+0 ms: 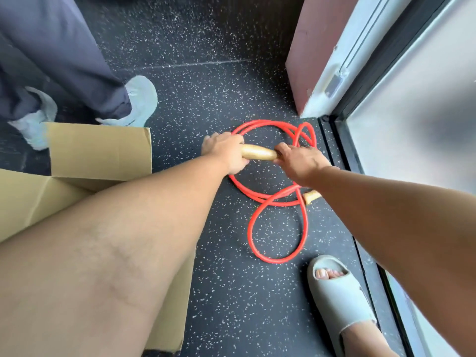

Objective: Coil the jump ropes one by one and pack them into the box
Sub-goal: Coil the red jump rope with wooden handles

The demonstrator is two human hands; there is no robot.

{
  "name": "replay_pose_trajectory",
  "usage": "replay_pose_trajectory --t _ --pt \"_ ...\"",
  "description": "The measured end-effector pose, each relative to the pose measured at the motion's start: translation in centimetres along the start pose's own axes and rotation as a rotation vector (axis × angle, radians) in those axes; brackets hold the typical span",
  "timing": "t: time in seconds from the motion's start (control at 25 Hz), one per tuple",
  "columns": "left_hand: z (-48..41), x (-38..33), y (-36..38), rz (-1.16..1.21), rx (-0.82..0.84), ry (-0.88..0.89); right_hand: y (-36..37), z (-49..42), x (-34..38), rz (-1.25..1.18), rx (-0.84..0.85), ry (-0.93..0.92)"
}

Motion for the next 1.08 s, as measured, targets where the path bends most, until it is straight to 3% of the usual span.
replay_pose_trajectory --t 0.08,0.28,0.48,0.68,0.8,0.96,1.08 --pt "2.0 -0.8 -3.3 0.089 -0.049 0.105 -2.7 1.7 1.4 -0.021 -0.031 -0.024" --pt "9.0 -2.3 -12.5 -0.049 -0.121 0.216 -10.7 7.0 5.6 -0.173 -0.143 -0.026" --pt "18.0 1.2 -19.8 0.039 -0.292 0.165 -16.1 12.0 7.1 -0.087 -0.165 0.043" --pt "27.3 2.9 -24.1 0.035 -0.379 0.082 -21.9 18.7 11.4 -0.243 -0.308 0.044" --pt "31.2 4.0 -24.4 0.094 -0.334 0.002 -25.0 22.8 15.1 -0.426 -0.382 -0.135" --pt "35.7 1.5 -25.5 0.405 -0.353 0.125 -27.7 27.7 22.6 -0.422 -0.456 -0.429" --pt "37.1 0.8 -25.4 0.568 -0.364 0.116 -27.6 29.7 23.9 -0.512 -0.5 -0.479"
Point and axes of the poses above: each hand's wrist, its own z-axis away from the middle knuckle, its own y-axis out of the palm, x = y × z, the point moved 8 cm from there along -z, towards the middle knuckle, and after that the axes turned 3 degrees about x, right-handed, at the moved point
